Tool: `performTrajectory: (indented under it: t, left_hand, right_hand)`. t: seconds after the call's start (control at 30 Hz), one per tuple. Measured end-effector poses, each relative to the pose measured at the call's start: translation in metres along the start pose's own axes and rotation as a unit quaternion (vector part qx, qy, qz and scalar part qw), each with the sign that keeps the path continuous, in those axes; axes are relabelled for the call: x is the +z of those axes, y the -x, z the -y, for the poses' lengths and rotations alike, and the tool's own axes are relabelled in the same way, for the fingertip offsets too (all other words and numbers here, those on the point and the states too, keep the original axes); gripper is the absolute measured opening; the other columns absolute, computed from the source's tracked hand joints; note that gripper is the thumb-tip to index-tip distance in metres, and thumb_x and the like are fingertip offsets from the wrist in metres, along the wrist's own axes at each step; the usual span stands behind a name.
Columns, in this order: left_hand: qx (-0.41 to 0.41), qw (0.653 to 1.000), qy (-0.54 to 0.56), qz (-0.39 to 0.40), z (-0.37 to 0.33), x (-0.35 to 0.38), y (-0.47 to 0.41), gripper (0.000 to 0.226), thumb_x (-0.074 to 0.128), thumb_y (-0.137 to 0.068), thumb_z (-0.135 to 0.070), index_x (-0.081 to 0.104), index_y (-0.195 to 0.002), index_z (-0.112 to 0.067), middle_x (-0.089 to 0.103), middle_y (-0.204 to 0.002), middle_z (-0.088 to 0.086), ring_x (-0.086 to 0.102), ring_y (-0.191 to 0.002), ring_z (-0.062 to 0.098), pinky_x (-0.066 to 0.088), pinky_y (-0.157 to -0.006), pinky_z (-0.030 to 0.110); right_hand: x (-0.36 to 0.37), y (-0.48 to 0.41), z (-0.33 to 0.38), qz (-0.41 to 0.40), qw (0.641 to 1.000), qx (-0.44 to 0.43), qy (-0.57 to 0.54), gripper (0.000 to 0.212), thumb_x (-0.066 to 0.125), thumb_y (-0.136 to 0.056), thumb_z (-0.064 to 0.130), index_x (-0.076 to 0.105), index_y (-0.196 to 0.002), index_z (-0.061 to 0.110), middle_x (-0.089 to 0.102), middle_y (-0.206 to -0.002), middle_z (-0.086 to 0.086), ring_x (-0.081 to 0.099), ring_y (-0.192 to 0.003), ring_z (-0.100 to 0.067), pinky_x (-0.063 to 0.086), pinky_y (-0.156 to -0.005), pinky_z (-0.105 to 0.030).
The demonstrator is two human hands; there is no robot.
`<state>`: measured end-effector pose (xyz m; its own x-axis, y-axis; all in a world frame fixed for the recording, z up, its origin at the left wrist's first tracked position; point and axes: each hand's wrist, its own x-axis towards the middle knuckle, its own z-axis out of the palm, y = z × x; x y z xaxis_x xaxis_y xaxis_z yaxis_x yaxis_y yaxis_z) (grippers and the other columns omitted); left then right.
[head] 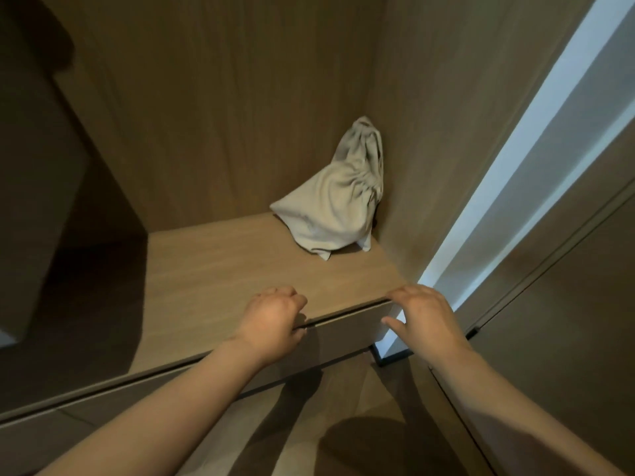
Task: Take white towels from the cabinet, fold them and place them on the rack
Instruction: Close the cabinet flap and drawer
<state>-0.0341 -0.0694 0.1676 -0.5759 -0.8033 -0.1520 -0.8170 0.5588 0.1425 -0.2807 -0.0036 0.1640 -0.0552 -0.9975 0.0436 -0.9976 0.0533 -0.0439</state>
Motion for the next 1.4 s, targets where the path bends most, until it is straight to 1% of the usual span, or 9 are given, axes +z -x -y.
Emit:
performTrajectory:
  t: [0.27, 0.43, 0.67, 0.83, 0.93, 1.03, 1.2, 1.3, 1.4]
  left_hand:
    - [0.001, 0.999, 0.049, -0.006, -0.06, -0.181, 0.073, 0.043, 0.057, -0.091, -0.035, 0.053, -0.129, -0.016, 0.054, -0.127, 0.005, 0.051, -0.117, 0.026, 0.042, -0.098, 0.032]
    - [-0.008, 0.999, 0.049, 0.002, -0.092, -0.288, 0.124, 0.041, 0.056, -0.091, -0.037, 0.054, -0.127, -0.017, 0.056, -0.125, 0.004, 0.052, -0.115, 0.024, 0.043, -0.096, 0.032]
    - [-0.031, 0.998, 0.035, -0.03, -0.127, -0.4, 0.179, 0.043, 0.056, -0.09, -0.041, 0.054, -0.128, -0.019, 0.056, -0.125, 0.004, 0.053, -0.115, 0.024, 0.046, -0.094, 0.034]
    - [-0.056, 0.995, 0.037, -0.069, -0.14, -0.432, 0.219, 0.045, 0.056, -0.09, -0.043, 0.053, -0.13, -0.02, 0.057, -0.124, 0.003, 0.054, -0.115, 0.023, 0.046, -0.096, 0.036]
    - [-0.07, 0.991, 0.062, -0.1, -0.143, -0.44, 0.24, 0.049, 0.057, -0.091, -0.043, 0.051, -0.135, -0.023, 0.057, -0.127, 0.0, 0.054, -0.116, 0.02, 0.046, -0.098, 0.035]
    - [-0.085, 0.985, 0.07, -0.131, -0.14, -0.45, 0.256, 0.05, 0.057, -0.091, -0.044, 0.05, -0.136, -0.024, 0.057, -0.129, -0.001, 0.053, -0.118, 0.018, 0.046, -0.099, 0.033]
    - [-0.122, 0.97, 0.114, -0.175, -0.125, -0.461, 0.28, 0.047, 0.058, -0.09, -0.045, 0.053, -0.133, -0.026, 0.058, -0.128, -0.006, 0.054, -0.116, 0.011, 0.043, -0.095, 0.024]
    - [-0.151, 0.956, 0.148, -0.205, -0.109, -0.465, 0.299, 0.045, 0.06, -0.089, -0.045, 0.056, -0.13, -0.027, 0.059, -0.125, -0.009, 0.054, -0.113, 0.007, 0.042, -0.092, 0.02]
    - [-0.18, 0.944, 0.172, -0.217, -0.082, -0.471, 0.314, 0.045, 0.061, -0.088, -0.044, 0.055, -0.13, -0.029, 0.059, -0.125, -0.011, 0.054, -0.113, 0.004, 0.043, -0.094, 0.02]
  right_hand:
    - [-0.2, 0.037, 0.017, 0.03, 0.999, 0.022, -0.033, 0.046, 0.063, -0.092, 0.04, 0.056, -0.133, 0.022, 0.06, -0.129, 0.003, 0.054, -0.118, -0.015, 0.044, -0.099, -0.026]
    - [-0.317, 0.063, 0.034, 0.048, 0.997, 0.011, -0.051, 0.041, 0.063, -0.092, 0.04, 0.059, -0.128, 0.023, 0.061, -0.125, 0.002, 0.055, -0.114, -0.016, 0.047, -0.098, -0.027]
    - [-0.441, 0.102, 0.049, 0.036, 0.995, -0.016, -0.089, 0.052, 0.063, -0.092, 0.04, 0.05, -0.139, 0.026, 0.057, -0.134, 0.004, 0.05, -0.125, -0.016, 0.04, -0.103, -0.028]
    - [-0.49, 0.125, 0.058, 0.002, 0.993, -0.025, -0.113, 0.05, 0.063, -0.092, 0.04, 0.051, -0.138, 0.024, 0.057, -0.134, 0.004, 0.051, -0.123, -0.016, 0.042, -0.102, -0.029]
    - [-0.501, 0.133, 0.069, -0.008, 0.992, -0.037, -0.124, 0.047, 0.063, -0.091, 0.04, 0.054, -0.135, 0.026, 0.06, -0.128, 0.005, 0.054, -0.117, -0.015, 0.042, -0.097, -0.026]
    - [-0.508, 0.133, 0.081, -0.02, 0.99, -0.05, -0.132, 0.046, 0.064, -0.09, 0.043, 0.056, -0.132, 0.028, 0.061, -0.127, 0.007, 0.055, -0.117, -0.014, 0.041, -0.097, -0.026]
    - [-0.519, 0.122, 0.107, 0.022, 0.982, -0.094, -0.162, 0.059, 0.067, -0.083, 0.054, 0.054, -0.135, 0.028, 0.057, -0.132, 0.01, 0.051, -0.12, -0.011, 0.044, -0.096, -0.026]
    - [-0.526, 0.111, 0.131, 0.024, 0.978, -0.13, -0.162, 0.057, 0.067, -0.083, 0.052, 0.054, -0.134, 0.03, 0.056, -0.133, 0.01, 0.051, -0.121, -0.01, 0.044, -0.097, -0.026]
    - [-0.533, 0.095, 0.165, 0.026, 0.972, -0.175, -0.155, 0.054, 0.066, -0.085, 0.05, 0.053, -0.134, 0.031, 0.056, -0.131, 0.012, 0.051, -0.119, -0.009, 0.042, -0.096, -0.024]
